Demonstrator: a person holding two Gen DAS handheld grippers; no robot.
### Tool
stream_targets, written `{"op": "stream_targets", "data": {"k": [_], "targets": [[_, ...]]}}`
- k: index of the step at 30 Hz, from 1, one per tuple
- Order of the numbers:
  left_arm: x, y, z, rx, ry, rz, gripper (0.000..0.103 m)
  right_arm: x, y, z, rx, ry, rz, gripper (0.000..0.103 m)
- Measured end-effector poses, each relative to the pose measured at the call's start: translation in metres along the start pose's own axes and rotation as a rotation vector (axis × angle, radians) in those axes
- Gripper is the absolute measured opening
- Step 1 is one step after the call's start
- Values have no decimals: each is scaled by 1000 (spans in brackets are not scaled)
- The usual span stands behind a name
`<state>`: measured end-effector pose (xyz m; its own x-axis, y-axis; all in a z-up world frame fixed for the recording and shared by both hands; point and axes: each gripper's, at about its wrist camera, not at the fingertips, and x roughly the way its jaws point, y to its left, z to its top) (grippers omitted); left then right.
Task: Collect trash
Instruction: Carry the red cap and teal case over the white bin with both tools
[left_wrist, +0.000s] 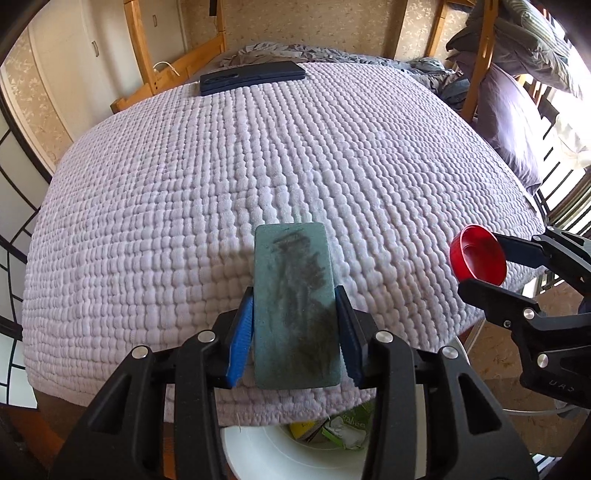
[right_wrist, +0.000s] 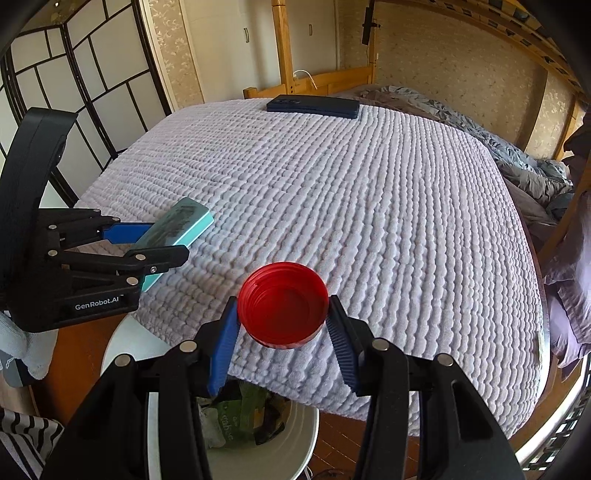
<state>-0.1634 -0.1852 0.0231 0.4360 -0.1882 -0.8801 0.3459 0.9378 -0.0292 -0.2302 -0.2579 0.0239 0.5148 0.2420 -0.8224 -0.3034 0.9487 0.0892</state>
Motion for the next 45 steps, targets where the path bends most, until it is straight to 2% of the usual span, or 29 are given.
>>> {"op": "stream_targets", "data": {"k": [27,45], "targets": [[-56,-13,-72,116,23,-125,44,-33,42,-52,20,46,22,47],[-57,-24,-106,164,76,-161,44,-34,64,-76,-15,99,54,47]]}}
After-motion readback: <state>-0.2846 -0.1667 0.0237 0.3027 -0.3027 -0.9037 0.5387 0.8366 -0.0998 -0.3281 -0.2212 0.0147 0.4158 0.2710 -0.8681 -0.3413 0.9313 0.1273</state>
